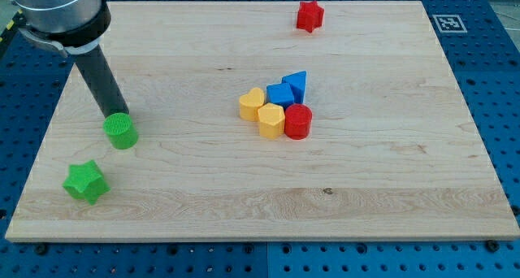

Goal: Move the green circle close to the green star

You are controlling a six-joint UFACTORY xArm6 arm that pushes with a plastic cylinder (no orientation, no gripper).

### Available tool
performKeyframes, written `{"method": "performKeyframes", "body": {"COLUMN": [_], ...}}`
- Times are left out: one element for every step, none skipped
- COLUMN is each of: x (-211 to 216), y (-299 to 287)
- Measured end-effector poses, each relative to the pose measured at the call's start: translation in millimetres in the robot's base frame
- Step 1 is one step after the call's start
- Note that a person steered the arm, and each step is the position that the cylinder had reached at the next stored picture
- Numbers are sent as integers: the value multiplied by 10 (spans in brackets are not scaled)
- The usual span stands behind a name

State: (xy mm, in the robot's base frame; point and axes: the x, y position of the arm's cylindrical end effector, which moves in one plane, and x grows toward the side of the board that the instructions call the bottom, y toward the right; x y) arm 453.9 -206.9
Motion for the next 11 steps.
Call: {"method": "performKeyframes", "body": {"x": [119,86,-134,59,259,276,403,390,122,192,298], "y": [30,37,136,445,502,502,502,440,402,354,354]}}
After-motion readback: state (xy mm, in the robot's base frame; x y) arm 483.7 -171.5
